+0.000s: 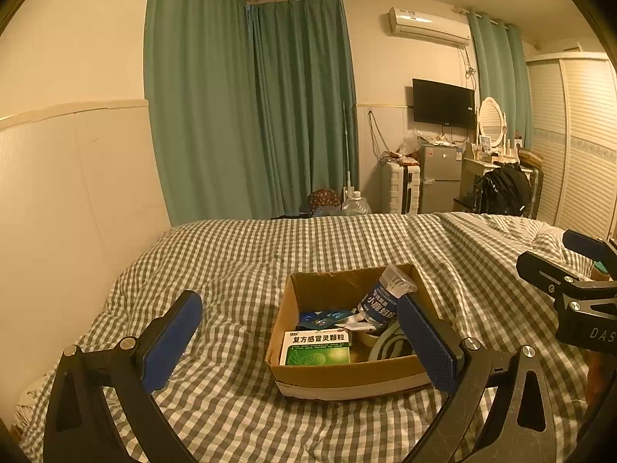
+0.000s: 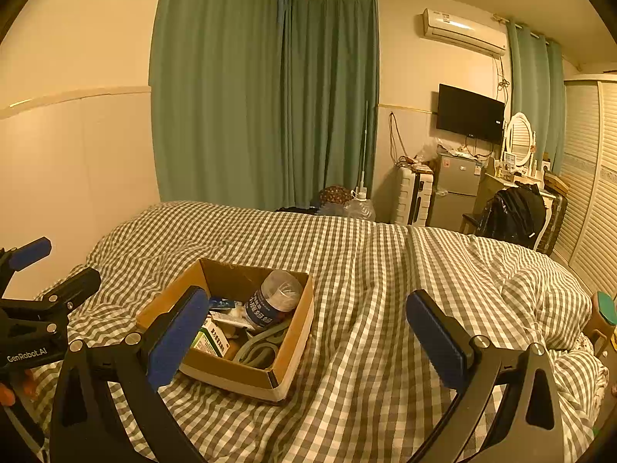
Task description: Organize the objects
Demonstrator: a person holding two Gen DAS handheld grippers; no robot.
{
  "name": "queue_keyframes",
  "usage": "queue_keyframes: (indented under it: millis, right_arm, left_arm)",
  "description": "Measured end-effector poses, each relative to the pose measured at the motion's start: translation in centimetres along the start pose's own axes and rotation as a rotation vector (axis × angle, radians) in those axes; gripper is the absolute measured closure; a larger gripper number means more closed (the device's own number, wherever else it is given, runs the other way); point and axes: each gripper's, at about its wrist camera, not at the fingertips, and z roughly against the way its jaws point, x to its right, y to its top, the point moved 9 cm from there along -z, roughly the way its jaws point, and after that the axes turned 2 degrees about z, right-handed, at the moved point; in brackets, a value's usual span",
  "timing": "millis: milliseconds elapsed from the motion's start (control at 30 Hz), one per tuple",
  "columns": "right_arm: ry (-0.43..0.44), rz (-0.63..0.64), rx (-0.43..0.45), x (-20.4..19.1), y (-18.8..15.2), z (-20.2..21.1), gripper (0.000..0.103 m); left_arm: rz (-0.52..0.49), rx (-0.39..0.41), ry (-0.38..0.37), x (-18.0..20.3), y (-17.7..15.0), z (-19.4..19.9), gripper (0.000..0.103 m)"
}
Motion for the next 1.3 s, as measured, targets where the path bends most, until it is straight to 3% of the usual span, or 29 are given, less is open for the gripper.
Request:
queue_keyframes:
  millis: [1300]
  right_arm:
    - [-0.009,0.002,-0.028,-0.06,-0.87,-0.84,0.000]
  left_arm:
    - [-0.008,-0.009,-0.010,0.05,-0.83,-0.24,0.000]
